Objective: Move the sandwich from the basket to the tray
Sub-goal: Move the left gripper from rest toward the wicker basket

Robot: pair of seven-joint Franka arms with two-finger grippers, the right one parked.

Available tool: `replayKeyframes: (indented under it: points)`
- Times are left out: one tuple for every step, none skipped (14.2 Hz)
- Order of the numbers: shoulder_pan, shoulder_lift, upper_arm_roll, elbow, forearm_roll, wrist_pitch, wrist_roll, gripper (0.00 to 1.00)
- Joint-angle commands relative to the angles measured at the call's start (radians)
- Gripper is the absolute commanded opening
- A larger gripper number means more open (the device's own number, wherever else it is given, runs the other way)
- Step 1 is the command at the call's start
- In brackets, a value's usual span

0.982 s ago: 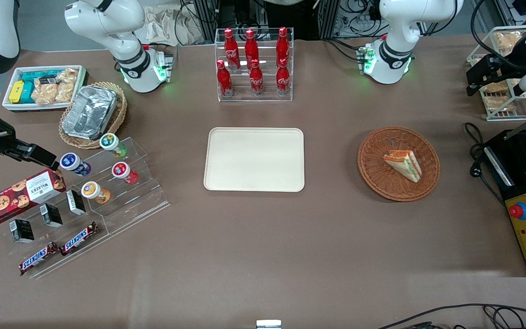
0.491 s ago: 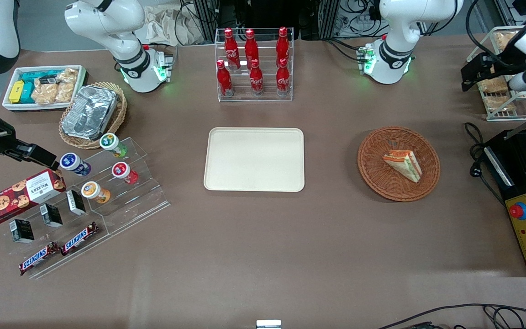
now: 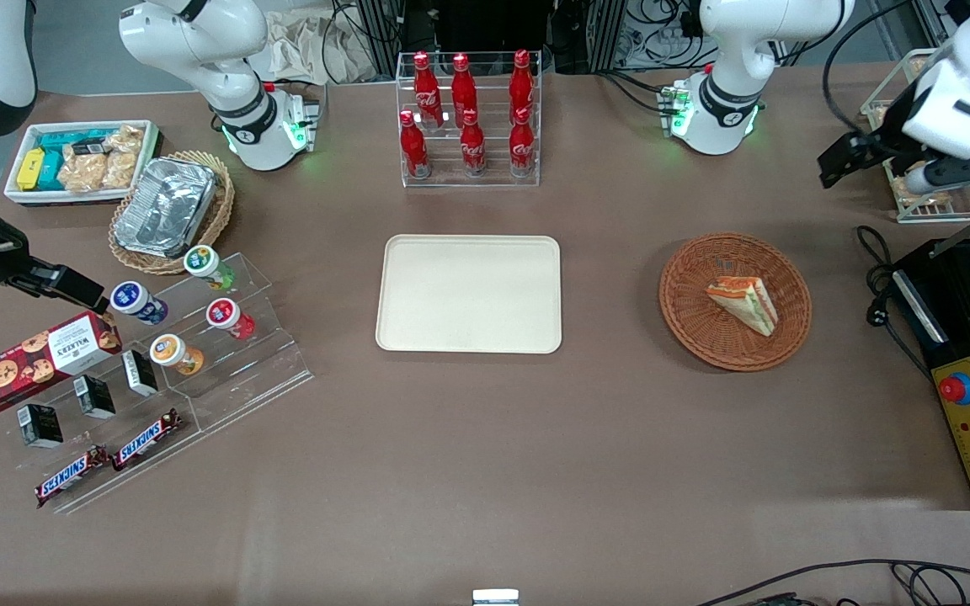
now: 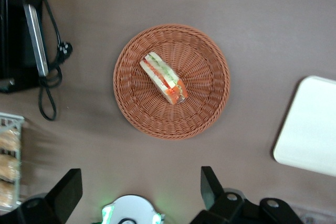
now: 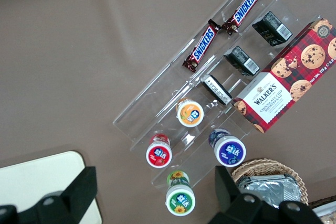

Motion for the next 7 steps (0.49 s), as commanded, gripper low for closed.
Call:
replayKeyframes:
  points:
    - [0.001, -0.053, -0.013, -0.161, 0.076, 0.120, -0.167, 1.00]
    - [-0.001, -0.056, -0.013, -0.219, 0.083, 0.189, -0.216, 1.00]
    - [-0.001, -0.058, -0.013, -0.274, 0.086, 0.261, -0.268, 1.00]
    - [-0.001, -0.050, -0.013, -0.316, 0.086, 0.319, -0.313, 1.00]
    - [0.002, -0.044, -0.013, -0.353, 0.078, 0.371, -0.342, 1.00]
    - [0.006, -0.027, -0.012, -0.380, 0.075, 0.404, -0.353, 1.00]
    - [0.006, 0.002, -0.012, -0.400, 0.051, 0.442, -0.363, 1.00]
